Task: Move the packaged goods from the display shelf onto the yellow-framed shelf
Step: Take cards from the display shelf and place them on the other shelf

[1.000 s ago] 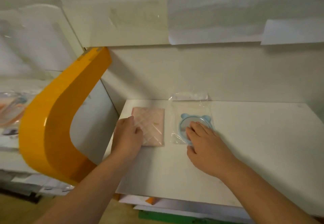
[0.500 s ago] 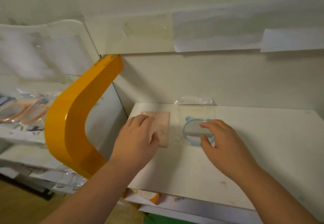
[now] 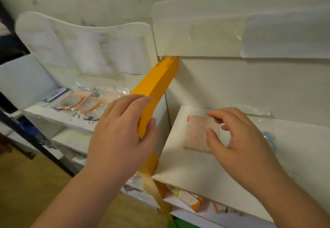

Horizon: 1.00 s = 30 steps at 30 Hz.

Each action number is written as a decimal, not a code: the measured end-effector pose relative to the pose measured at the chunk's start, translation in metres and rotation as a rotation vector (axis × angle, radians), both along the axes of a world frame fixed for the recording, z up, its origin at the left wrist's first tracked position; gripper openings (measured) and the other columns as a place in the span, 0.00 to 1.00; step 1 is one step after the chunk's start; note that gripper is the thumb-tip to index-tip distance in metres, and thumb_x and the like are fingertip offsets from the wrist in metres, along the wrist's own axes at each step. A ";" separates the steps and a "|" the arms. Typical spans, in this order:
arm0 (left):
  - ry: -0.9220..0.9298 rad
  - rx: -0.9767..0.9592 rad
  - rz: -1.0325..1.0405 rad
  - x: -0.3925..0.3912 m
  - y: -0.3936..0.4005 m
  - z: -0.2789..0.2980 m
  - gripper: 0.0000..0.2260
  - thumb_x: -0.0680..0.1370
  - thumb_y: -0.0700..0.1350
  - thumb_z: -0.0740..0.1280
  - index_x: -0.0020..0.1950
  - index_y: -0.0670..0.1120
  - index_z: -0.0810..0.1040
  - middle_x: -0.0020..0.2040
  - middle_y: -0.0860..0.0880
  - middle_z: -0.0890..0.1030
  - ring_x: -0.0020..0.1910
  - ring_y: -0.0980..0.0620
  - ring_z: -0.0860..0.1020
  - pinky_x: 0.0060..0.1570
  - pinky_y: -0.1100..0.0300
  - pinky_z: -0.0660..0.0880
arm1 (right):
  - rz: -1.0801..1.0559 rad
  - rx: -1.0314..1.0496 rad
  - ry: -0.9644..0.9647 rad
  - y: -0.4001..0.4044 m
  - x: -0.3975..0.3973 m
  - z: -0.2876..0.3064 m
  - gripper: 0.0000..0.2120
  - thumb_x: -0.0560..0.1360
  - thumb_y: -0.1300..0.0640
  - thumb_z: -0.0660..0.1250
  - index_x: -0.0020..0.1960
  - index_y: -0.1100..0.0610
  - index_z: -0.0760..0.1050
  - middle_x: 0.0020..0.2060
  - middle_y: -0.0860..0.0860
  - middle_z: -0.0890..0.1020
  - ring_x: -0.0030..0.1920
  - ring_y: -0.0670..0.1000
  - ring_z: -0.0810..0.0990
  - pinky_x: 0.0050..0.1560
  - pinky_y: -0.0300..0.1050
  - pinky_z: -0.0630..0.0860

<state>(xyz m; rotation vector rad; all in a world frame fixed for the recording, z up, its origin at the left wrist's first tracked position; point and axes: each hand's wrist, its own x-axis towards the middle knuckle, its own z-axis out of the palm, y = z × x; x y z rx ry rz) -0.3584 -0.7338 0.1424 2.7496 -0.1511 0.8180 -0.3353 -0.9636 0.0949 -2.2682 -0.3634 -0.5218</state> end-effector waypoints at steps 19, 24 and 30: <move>0.166 -0.137 0.284 -0.035 0.343 -0.035 0.25 0.78 0.56 0.63 0.75 0.53 0.67 0.70 0.56 0.72 0.70 0.55 0.67 0.68 0.56 0.67 | 0.237 -0.289 -0.052 0.336 0.009 0.024 0.17 0.77 0.46 0.63 0.65 0.41 0.71 0.57 0.36 0.73 0.59 0.39 0.72 0.60 0.43 0.73; 0.187 -0.164 0.301 -0.034 0.403 -0.046 0.25 0.79 0.57 0.63 0.76 0.54 0.66 0.71 0.57 0.71 0.70 0.58 0.66 0.68 0.59 0.66 | 0.256 -0.345 0.013 0.397 0.020 0.007 0.17 0.77 0.46 0.63 0.66 0.43 0.72 0.57 0.36 0.73 0.57 0.37 0.70 0.55 0.33 0.66; 0.219 -0.200 0.306 -0.012 0.445 -0.064 0.24 0.79 0.56 0.63 0.75 0.54 0.67 0.70 0.58 0.71 0.70 0.58 0.66 0.66 0.61 0.65 | 0.288 -0.341 0.069 0.446 0.044 -0.010 0.17 0.77 0.46 0.62 0.65 0.42 0.72 0.58 0.35 0.72 0.59 0.39 0.72 0.59 0.38 0.72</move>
